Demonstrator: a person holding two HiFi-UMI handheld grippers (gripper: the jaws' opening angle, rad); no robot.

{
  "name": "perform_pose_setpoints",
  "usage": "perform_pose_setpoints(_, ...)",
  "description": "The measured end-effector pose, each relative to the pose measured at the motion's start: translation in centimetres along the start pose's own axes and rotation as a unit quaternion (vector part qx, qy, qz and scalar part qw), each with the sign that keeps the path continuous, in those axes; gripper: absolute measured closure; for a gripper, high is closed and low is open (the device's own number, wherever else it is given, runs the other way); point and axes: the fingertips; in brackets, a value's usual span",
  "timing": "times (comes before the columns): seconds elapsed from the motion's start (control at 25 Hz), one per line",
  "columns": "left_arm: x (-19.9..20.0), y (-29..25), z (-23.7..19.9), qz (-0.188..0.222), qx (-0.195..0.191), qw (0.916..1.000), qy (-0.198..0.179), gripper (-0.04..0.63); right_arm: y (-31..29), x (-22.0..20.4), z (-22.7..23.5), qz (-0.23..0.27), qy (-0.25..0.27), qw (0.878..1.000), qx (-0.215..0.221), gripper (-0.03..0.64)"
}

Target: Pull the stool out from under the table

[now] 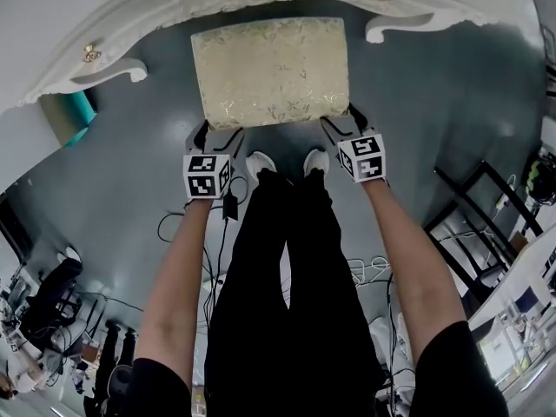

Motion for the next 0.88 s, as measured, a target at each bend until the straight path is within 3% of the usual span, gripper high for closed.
perform_pose_setpoints(0.56,-2.1,0.4,-0.1,-0.006,0.002,0.9999,0.010,0.216,-0.8,-0.9,-0.8,-0.001,0.010,1.000,0.005,0.288)
perform_pose_setpoints(0.88,-3.8,1.3,0.3,-0.024,0.009,0.9997,0.004,0.216,-0.5,-1.7,-1.7,-0.031,0.008,0.999,0.005,0.288)
Point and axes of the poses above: the fingertips, and each gripper's own axes: y backward along the fingers, z to its right, x out of its top, and after that the axes turned 12 degrees about x, right-handed
